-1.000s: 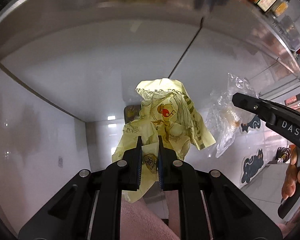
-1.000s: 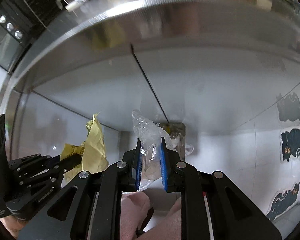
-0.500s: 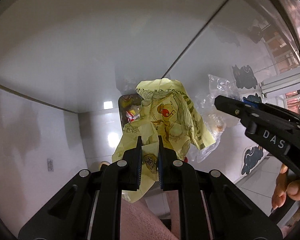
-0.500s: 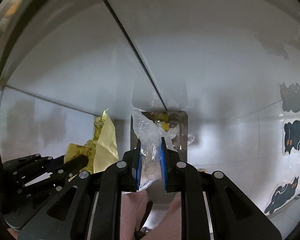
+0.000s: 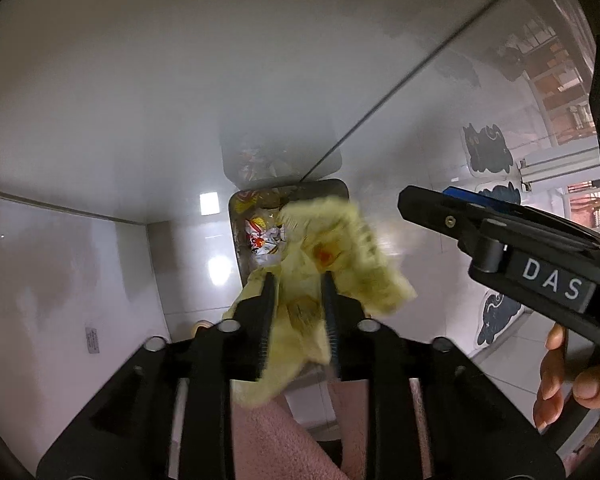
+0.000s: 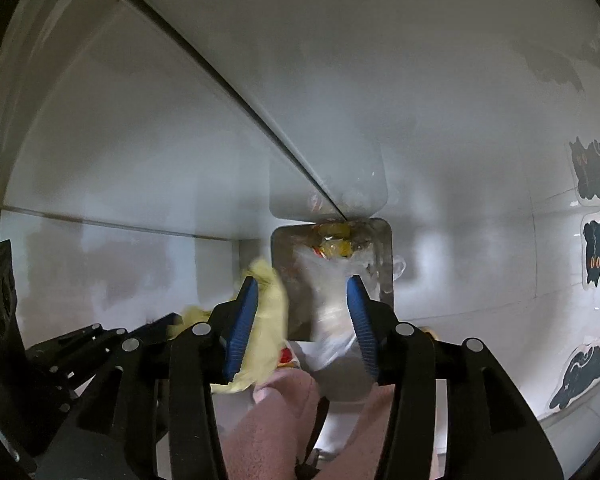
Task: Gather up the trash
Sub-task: 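Open both tools to drop the two bags into the bin, then move both open tools back up toward the counter trash, then grasp the grey crumpled paper with the left tool while the right tool grasps the orange foam net, then carry the grey paper and orange net down over the floor bin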
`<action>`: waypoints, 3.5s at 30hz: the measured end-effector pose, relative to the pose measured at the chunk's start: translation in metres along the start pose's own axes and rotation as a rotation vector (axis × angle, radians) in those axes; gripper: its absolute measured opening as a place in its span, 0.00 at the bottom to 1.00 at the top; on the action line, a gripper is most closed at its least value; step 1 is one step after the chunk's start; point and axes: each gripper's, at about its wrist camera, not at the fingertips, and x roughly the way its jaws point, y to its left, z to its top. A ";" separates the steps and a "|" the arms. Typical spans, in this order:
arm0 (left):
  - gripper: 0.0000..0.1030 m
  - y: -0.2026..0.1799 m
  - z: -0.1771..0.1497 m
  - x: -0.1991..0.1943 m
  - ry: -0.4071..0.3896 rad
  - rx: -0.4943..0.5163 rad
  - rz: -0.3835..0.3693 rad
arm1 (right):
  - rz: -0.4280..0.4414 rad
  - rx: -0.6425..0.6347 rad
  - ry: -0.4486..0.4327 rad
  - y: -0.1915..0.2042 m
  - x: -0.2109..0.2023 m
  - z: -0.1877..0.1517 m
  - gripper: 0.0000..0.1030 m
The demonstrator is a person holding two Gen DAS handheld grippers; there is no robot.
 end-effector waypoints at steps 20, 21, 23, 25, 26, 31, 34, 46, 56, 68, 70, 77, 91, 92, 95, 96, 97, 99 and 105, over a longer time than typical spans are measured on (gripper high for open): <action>0.92 0.002 -0.015 -0.068 -0.097 0.042 0.098 | -0.130 -0.083 -0.142 0.013 -0.075 -0.008 0.95; 0.92 0.003 -0.016 -0.075 -0.107 0.041 0.094 | -0.128 -0.084 -0.152 0.013 -0.082 -0.010 0.95; 0.92 0.001 -0.019 -0.092 -0.133 0.031 0.083 | -0.123 -0.081 -0.166 0.013 -0.093 -0.014 0.96; 0.92 -0.001 -0.021 -0.111 -0.167 0.026 0.080 | -0.099 -0.062 -0.190 0.012 -0.113 -0.017 0.96; 0.92 -0.003 -0.022 -0.118 -0.181 0.025 0.082 | -0.092 -0.057 -0.199 0.014 -0.112 -0.018 0.96; 0.92 -0.012 -0.019 -0.165 -0.276 0.032 0.108 | -0.068 -0.047 -0.317 0.019 -0.163 -0.017 0.96; 0.92 -0.014 -0.013 -0.189 -0.318 0.035 0.101 | -0.058 -0.040 -0.372 0.021 -0.187 -0.009 0.96; 0.92 -0.005 0.060 -0.255 -0.463 0.026 0.129 | -0.045 -0.033 -0.484 0.028 -0.246 0.070 0.96; 0.91 0.006 0.144 -0.262 -0.527 0.015 0.128 | -0.111 -0.031 -0.493 0.027 -0.225 0.154 0.93; 0.83 0.013 0.214 -0.232 -0.485 0.043 0.091 | -0.113 0.077 -0.452 0.014 -0.193 0.204 0.75; 0.83 0.012 0.219 -0.224 -0.471 0.052 0.093 | -0.118 0.091 -0.443 0.012 -0.190 0.208 0.75; 0.65 0.007 0.231 -0.204 -0.422 0.096 0.055 | -0.114 0.063 -0.385 0.019 -0.174 0.215 0.53; 0.49 0.000 0.211 -0.212 -0.418 0.109 0.021 | -0.128 -0.022 -0.420 0.024 -0.194 0.190 0.11; 0.49 -0.001 0.206 -0.215 -0.422 0.110 0.024 | -0.122 -0.026 -0.424 0.025 -0.197 0.186 0.11; 0.49 -0.003 0.192 -0.226 -0.438 0.096 0.037 | -0.108 -0.035 -0.436 0.028 -0.206 0.174 0.11; 0.49 -0.003 0.187 -0.229 -0.441 0.091 0.039 | -0.099 -0.038 -0.441 0.029 -0.211 0.168 0.11; 0.49 -0.003 0.182 -0.233 -0.445 0.086 0.039 | -0.095 -0.040 -0.443 0.031 -0.213 0.166 0.11; 0.49 -0.005 0.169 -0.241 -0.456 0.080 0.039 | -0.085 -0.048 -0.451 0.033 -0.219 0.155 0.11; 0.49 -0.017 0.121 -0.259 -0.466 0.085 0.035 | -0.055 -0.077 -0.465 0.038 -0.235 0.117 0.11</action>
